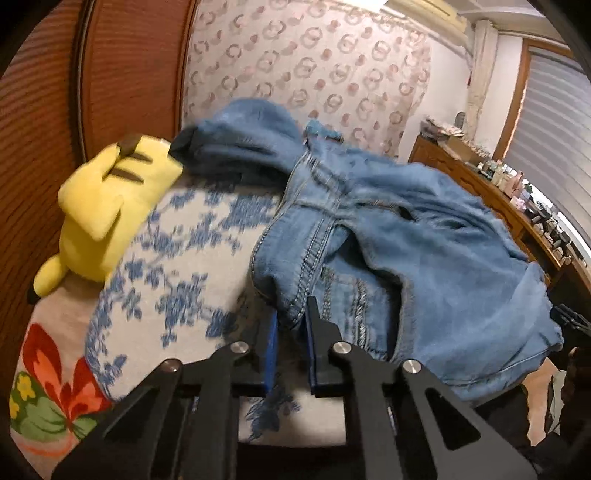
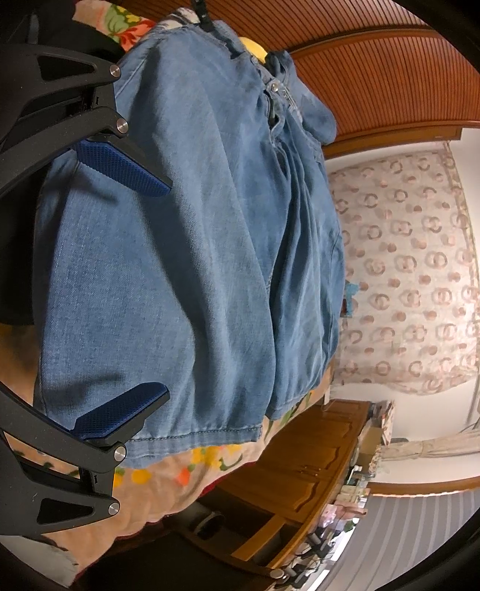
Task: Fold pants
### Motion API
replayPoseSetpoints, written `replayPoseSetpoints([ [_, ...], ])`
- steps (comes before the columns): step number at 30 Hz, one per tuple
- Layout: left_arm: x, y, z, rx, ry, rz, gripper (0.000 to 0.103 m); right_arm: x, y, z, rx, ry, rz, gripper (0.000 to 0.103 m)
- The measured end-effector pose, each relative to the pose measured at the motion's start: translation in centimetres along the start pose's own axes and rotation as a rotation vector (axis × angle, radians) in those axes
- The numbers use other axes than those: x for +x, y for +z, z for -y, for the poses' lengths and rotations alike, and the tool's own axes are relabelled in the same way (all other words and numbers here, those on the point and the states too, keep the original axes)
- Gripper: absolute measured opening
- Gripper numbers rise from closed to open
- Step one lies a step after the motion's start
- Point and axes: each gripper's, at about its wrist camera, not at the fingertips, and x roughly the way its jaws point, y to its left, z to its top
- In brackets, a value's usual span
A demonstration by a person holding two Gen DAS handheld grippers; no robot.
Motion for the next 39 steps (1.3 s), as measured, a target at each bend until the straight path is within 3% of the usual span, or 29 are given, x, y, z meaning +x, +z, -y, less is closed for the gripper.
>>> replayPoseSetpoints([
  [11, -1.9, 7.5, 6.8, 0.172, -0.084, 0.133, 0.007, -0.6, 1.2, -1.6, -0.02, 0.049, 0.025, 0.098],
  [12, -1.7, 8.3, 7.6, 0.19, -0.09, 0.142, 0.007, -0.8, 1.5, -2.0, -0.027, 0.059, 0.028, 0.095],
  [14, -1.2, 9.6, 8.7, 0.208, -0.098, 0.151, 0.006, -1.1, 2.0, -2.7, -0.044, 0.091, 0.031, 0.075],
  [18, 0.0, 12.4, 10.0, 0.216, -0.118, 0.163, 0.006, -1.6, 2.8, -4.0, -0.076, 0.127, 0.04, 0.067],
  [28, 2.7, 18.0, 11.4, 0.204, -0.08, 0.183, 0.006, -2.2, 3.5, -5.6, -0.091, 0.228, 0.027, 0.065],
  [39, 6.7, 18.7, 12.3, 0.192, -0.03, 0.134, 0.007, -1.8, 2.1, -6.3, -0.114, 0.289, -0.024, 0.061],
])
